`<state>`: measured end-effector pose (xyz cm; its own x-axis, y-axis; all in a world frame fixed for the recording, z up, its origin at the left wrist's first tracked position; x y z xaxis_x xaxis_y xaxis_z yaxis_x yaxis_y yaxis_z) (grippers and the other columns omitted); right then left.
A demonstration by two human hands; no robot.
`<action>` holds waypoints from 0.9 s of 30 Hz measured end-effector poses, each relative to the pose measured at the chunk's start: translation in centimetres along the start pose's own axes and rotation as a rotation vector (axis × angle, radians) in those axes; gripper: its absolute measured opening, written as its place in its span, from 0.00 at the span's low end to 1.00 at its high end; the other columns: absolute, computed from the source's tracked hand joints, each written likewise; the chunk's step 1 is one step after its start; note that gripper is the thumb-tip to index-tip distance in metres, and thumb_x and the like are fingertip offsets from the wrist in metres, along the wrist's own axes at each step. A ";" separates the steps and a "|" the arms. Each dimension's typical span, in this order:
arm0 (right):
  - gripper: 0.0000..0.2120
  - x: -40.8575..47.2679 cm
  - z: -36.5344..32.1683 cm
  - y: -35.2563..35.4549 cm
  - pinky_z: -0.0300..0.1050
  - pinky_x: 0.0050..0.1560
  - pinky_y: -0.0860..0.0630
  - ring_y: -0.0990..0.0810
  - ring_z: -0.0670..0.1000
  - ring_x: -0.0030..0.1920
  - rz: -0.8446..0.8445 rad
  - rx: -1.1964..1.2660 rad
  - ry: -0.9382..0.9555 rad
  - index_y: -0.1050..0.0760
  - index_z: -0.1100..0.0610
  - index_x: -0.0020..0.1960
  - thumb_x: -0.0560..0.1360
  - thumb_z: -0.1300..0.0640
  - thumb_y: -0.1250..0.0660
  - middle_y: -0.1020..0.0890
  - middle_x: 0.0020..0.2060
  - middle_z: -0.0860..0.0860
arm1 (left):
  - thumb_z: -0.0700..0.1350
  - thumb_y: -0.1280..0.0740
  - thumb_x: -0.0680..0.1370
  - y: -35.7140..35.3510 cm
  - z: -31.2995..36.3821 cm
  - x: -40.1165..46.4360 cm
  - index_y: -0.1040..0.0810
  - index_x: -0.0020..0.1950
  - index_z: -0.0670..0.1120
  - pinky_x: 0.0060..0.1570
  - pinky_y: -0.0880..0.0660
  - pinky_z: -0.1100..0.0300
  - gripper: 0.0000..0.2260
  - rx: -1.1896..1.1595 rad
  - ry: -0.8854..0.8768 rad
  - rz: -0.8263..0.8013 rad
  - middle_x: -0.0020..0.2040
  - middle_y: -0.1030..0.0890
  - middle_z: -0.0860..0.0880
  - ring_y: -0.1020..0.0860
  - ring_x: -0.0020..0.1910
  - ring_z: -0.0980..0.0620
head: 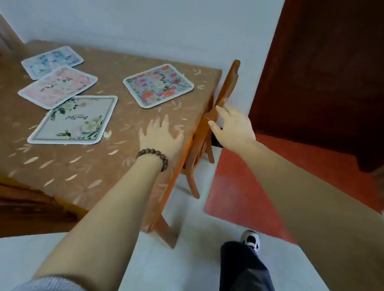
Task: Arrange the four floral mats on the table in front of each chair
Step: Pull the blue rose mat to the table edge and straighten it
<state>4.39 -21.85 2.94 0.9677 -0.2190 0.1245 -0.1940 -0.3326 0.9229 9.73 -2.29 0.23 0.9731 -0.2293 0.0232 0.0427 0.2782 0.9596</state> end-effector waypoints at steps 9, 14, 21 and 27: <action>0.28 15.9 8.1 0.6 0.57 0.74 0.48 0.48 0.54 0.76 -0.110 -0.081 0.208 0.43 0.53 0.76 0.79 0.42 0.47 0.42 0.76 0.55 | 0.65 0.48 0.75 -2.9 4.5 9.9 0.47 0.77 0.49 0.72 0.53 0.42 0.34 -0.025 0.258 0.007 0.77 0.43 0.48 0.47 0.76 0.49; 0.28 22.1 10.4 0.1 0.56 0.74 0.49 0.47 0.54 0.76 -0.146 -0.068 0.286 0.42 0.53 0.75 0.79 0.42 0.46 0.41 0.76 0.55 | 0.64 0.46 0.75 -3.5 4.7 13.3 0.43 0.76 0.49 0.71 0.50 0.40 0.33 -0.014 0.378 0.040 0.76 0.40 0.47 0.45 0.75 0.48; 0.28 28.5 10.1 -2.8 0.57 0.75 0.52 0.48 0.53 0.76 -0.217 -0.006 0.372 0.42 0.52 0.75 0.79 0.43 0.45 0.41 0.76 0.53 | 0.64 0.45 0.76 -5.5 3.8 17.6 0.45 0.76 0.50 0.71 0.50 0.39 0.33 0.006 0.495 0.020 0.76 0.40 0.48 0.45 0.75 0.48; 0.27 34.7 7.9 -6.2 0.58 0.74 0.52 0.47 0.53 0.76 -0.249 -0.015 0.465 0.41 0.52 0.75 0.79 0.43 0.46 0.41 0.76 0.54 | 0.63 0.47 0.76 -6.5 1.8 22.2 0.45 0.76 0.49 0.71 0.49 0.38 0.32 0.035 0.568 0.036 0.75 0.40 0.47 0.44 0.74 0.47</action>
<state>37.90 -34.63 -1.36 0.9539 0.2968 0.0458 0.0503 -0.3083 0.9500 30.62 -10.87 -5.01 0.9433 0.3199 -0.0888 0.0088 0.2434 0.9699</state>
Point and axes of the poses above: each hand's wrist, its own x-axis towards the middle knuckle, its own y-axis out of the back of the hand, z = x × y, the point moved 10 cm from there along x, towards the middle knuckle
